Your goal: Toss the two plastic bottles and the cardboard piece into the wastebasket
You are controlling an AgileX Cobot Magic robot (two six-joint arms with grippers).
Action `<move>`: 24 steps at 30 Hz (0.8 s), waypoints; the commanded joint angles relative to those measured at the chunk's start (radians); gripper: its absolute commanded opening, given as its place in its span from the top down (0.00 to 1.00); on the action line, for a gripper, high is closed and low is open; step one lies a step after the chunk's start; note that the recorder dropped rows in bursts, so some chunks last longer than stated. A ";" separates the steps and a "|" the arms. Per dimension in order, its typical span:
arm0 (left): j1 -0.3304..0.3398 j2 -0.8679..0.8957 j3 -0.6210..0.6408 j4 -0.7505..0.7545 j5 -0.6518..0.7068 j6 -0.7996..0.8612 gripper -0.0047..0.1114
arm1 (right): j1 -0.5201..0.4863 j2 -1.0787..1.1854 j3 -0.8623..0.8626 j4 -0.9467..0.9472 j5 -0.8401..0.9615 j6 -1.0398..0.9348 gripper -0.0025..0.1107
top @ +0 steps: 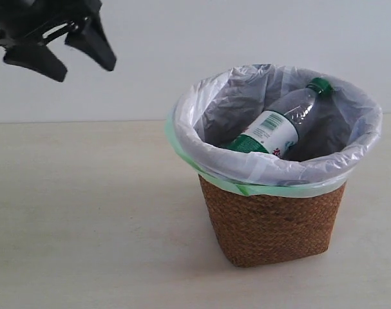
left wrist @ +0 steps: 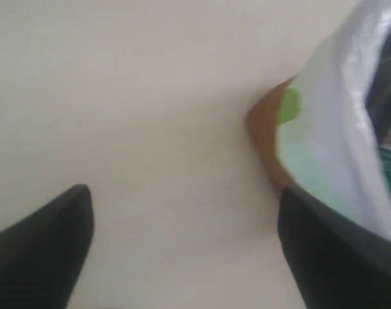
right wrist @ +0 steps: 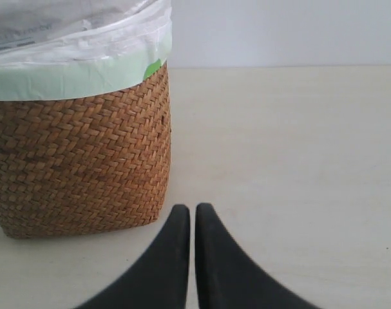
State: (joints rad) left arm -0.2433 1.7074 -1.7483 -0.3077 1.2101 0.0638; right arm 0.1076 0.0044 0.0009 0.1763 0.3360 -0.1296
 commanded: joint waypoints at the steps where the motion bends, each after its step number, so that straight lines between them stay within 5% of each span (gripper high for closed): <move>1: 0.023 -0.030 0.078 0.227 0.011 -0.057 0.55 | -0.005 -0.004 -0.001 -0.005 -0.006 -0.004 0.98; 6: 0.023 -0.043 0.203 0.386 0.011 -0.055 0.90 | -0.005 -0.004 -0.001 -0.005 -0.006 -0.004 0.98; 10: 0.064 -0.068 0.336 0.374 -0.008 -0.084 0.92 | -0.005 -0.004 -0.001 -0.005 -0.006 -0.004 0.98; 13: 0.095 -0.111 0.450 0.298 -0.157 -0.075 0.92 | -0.005 -0.004 -0.001 -0.005 -0.006 -0.004 0.98; 18: 0.123 -0.231 0.679 0.071 -0.445 -0.006 0.92 | -0.005 -0.004 -0.001 -0.005 -0.006 -0.004 0.98; 24: 0.094 -0.451 0.982 -0.484 -0.868 0.463 0.93 | -0.005 -0.004 -0.001 -0.005 -0.006 -0.004 0.98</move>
State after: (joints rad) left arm -0.1409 1.3114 -0.8400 -0.6326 0.4490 0.3735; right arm 0.1076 0.0044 0.0009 0.1763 0.3360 -0.1296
